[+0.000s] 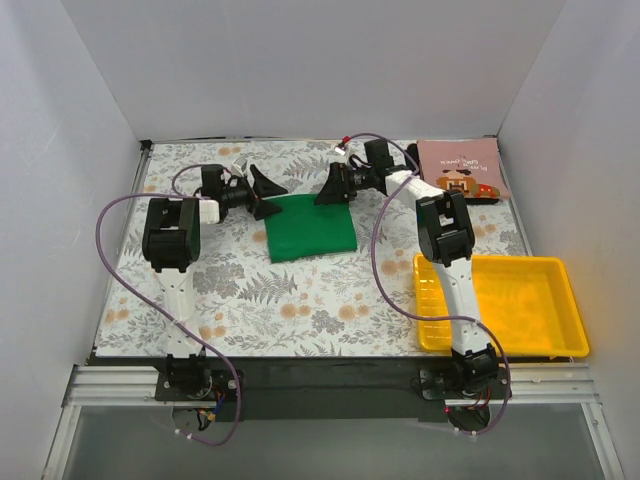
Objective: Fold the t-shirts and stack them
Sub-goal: Fold the tshirt
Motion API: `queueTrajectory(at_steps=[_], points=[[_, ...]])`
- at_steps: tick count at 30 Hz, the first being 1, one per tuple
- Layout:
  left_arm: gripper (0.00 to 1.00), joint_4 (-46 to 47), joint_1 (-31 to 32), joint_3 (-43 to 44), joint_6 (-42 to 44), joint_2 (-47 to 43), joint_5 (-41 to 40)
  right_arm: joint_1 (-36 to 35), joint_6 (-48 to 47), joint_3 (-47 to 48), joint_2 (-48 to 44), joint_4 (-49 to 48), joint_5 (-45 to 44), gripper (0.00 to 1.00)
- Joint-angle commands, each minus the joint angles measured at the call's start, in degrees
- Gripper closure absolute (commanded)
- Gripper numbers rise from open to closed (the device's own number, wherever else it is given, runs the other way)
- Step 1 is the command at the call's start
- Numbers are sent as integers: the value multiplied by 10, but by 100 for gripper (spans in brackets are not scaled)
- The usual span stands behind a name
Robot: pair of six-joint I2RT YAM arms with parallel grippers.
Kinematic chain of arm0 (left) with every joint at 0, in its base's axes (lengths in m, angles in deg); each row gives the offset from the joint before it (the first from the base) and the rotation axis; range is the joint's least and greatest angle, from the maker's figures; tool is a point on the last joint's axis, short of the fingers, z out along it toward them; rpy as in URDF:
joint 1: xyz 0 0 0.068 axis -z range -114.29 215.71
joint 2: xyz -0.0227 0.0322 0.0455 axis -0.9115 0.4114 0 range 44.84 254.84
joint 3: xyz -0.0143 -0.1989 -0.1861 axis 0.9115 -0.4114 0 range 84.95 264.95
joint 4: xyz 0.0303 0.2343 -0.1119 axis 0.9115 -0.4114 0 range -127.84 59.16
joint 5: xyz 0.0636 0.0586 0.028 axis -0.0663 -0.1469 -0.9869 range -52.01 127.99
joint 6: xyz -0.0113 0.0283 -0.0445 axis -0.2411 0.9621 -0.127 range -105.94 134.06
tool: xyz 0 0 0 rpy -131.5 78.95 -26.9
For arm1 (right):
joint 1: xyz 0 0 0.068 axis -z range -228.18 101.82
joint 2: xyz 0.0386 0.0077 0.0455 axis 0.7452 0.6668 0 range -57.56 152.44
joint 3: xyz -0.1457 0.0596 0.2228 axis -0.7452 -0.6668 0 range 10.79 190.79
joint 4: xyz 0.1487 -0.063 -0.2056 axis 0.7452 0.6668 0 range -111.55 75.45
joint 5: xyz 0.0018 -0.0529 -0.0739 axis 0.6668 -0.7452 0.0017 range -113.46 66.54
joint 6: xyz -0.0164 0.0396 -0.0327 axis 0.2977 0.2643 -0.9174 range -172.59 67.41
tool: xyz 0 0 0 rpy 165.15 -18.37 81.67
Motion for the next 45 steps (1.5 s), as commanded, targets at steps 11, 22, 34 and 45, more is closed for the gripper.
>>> queueTrajectory(at_steps=[11,22,34,45], points=[[12,-309,82,-50,592,-345,-277,12,-147,-95,-295,102,-220,2],[40,-226,350,-187,897,-373,-503,65,-119,-249,-412,162,-273,2],[60,-93,448,-195,1000,-243,-550,77,-60,-301,-378,153,-222,2],[74,-42,450,-199,1012,-187,-547,81,16,-343,-355,114,-215,2]])
